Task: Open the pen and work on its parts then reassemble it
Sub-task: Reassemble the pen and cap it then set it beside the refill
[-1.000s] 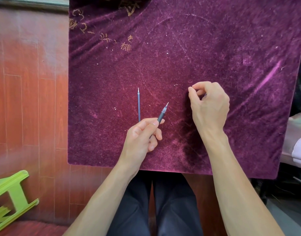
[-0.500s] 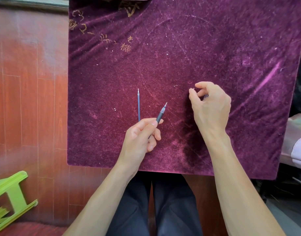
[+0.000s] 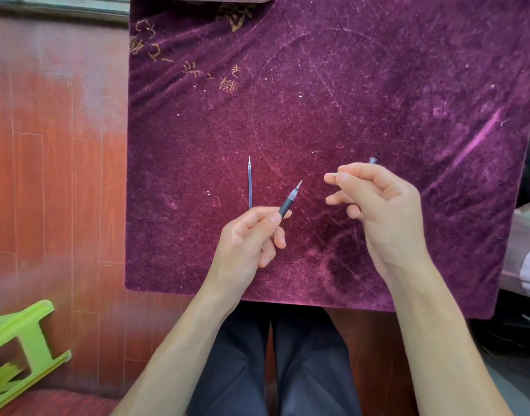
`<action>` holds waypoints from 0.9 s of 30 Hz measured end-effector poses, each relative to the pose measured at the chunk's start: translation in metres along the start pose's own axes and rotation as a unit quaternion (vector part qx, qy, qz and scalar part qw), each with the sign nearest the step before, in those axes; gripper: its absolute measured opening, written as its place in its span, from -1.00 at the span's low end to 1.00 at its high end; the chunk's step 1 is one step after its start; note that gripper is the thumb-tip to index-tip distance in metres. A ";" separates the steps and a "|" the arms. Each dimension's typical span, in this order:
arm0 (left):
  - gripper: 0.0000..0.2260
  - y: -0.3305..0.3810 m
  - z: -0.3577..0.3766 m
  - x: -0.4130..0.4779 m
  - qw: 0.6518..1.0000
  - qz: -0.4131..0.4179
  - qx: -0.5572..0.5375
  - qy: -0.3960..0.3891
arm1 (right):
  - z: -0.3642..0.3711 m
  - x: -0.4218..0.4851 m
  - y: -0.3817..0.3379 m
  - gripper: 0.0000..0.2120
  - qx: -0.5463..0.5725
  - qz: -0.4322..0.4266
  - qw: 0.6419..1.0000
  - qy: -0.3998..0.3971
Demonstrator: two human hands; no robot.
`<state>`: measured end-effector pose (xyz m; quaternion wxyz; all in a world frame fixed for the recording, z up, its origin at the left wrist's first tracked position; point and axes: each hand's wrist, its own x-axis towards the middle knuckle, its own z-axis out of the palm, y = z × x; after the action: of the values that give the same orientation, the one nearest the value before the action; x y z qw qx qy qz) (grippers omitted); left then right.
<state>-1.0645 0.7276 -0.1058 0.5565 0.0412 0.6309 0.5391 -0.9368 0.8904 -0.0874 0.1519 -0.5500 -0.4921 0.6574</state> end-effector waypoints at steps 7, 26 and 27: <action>-0.81 0.002 -0.001 -0.002 0.999 0.011 0.040 -0.017 | 0.008 -0.008 0.007 -0.90 0.091 0.076 0.991 -0.067; -0.81 -0.004 -0.005 -0.007 0.998 -0.002 0.052 -0.023 | 0.008 -0.010 0.012 -0.87 0.013 0.053 0.991 -0.118; -0.81 -0.004 -0.005 -0.007 0.998 -0.002 0.052 -0.024 | 0.007 -0.010 0.012 -0.88 0.006 0.049 0.991 -0.122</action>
<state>-1.0636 0.7179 -0.1049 0.5698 0.0819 0.6447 0.5029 -0.9356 0.8740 -0.0924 0.0616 -0.4880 -0.4754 0.7294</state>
